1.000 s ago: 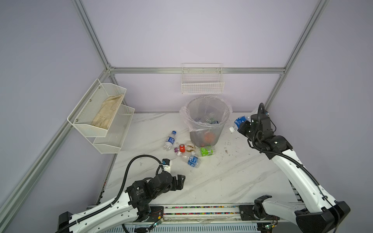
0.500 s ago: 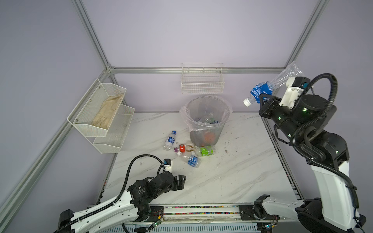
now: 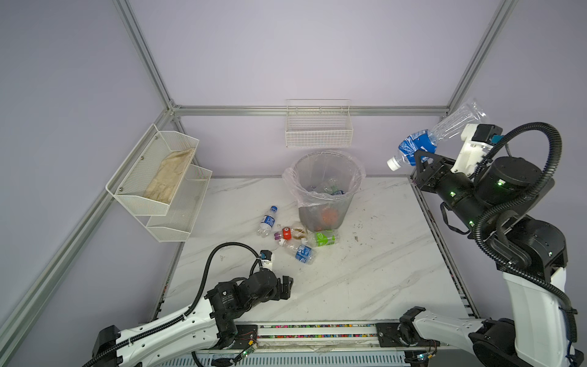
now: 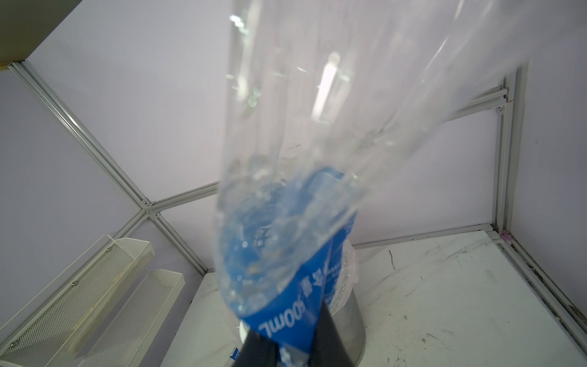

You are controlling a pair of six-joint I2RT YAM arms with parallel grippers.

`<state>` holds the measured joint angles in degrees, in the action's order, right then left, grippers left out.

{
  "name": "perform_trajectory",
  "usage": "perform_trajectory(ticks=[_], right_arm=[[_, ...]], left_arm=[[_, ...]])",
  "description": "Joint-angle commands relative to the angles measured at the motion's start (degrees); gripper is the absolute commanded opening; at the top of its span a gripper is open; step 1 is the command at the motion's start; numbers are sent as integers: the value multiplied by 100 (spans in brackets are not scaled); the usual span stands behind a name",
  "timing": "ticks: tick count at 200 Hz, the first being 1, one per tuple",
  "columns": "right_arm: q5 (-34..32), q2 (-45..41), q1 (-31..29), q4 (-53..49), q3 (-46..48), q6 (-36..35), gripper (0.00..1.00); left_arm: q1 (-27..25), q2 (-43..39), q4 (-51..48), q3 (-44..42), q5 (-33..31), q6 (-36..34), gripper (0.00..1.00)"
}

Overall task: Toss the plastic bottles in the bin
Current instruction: 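Lift the blue-labelled bottle high with the right gripper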

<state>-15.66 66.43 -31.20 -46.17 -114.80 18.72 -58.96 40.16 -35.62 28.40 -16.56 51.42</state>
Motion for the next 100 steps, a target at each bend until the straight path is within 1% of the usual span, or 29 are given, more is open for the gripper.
perform_trajectory(ticks=[1, 100], right_arm=[[37, -60, -27, 77, 28, -93, 16], [63, 41, -32, 134, 20, -54, 15]], left_arm=[[-25, -39, 143, 511, -115, -106, 99], [-31, -153, 125, 460, -152, -115, 99]])
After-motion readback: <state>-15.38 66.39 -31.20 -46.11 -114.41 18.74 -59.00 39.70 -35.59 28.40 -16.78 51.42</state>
